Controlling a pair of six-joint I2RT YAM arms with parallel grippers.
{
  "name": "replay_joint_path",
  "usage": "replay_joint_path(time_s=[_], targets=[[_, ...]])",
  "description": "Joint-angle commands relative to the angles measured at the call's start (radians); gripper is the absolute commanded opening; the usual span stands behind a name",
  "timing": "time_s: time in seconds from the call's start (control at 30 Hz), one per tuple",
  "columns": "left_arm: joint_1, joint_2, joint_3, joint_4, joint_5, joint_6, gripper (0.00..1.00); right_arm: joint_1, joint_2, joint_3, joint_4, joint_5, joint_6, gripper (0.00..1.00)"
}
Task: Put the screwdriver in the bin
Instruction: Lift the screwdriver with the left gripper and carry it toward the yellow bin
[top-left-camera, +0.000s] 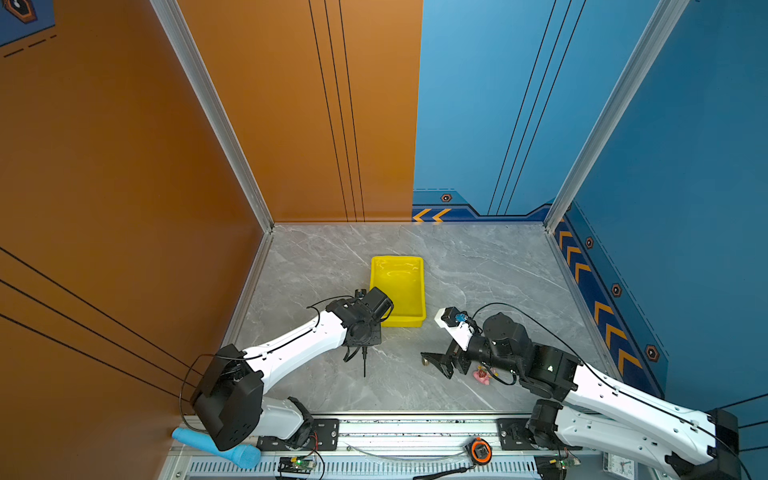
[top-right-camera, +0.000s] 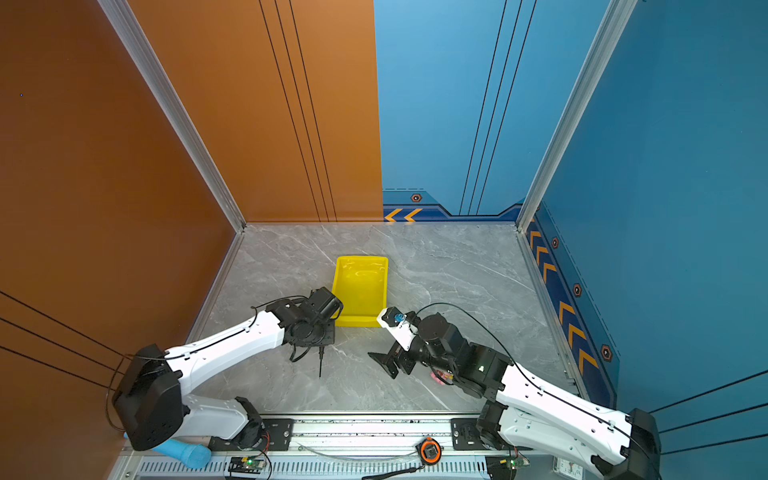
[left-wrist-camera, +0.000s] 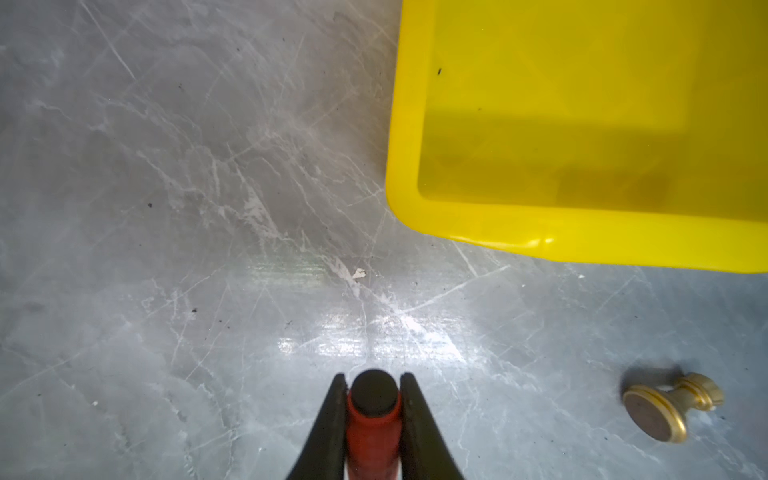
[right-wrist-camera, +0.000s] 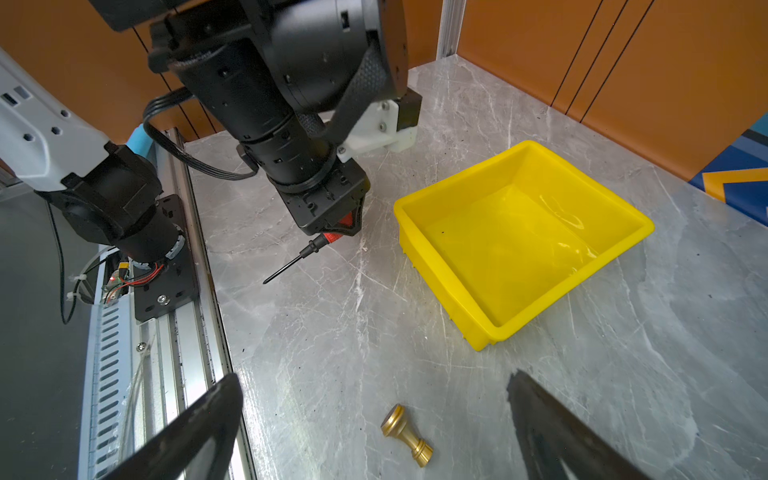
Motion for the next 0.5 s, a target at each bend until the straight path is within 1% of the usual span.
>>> replay_joint_path(time_s=[0.0,0.1,0.13,0.23,0.47], targets=[[0.028,-0.039,0.046,-0.045,-0.023,0.037,0.0,-0.028,-0.001,0.04,0.001,-0.017,0.02,1.0],[0.057,-0.046,0.075,-0.045,-0.005,0.068,0.0,-0.06,0.014,0.062,0.008,-0.032,0.031,1.0],[0.069,-0.045,0.117,-0.045,-0.001,0.08,0.0,-0.07,0.02,0.069,0.014,-0.035,0.035,1.0],[0.103,-0.032,0.174,-0.043,0.019,0.117,0.0,-0.096,0.04,0.088,0.033,-0.039,0.051,1.0],[0.168,0.061,0.339,-0.042,0.063,0.194,0.0,-0.132,0.11,0.148,0.049,-0.032,0.071,1.0]])
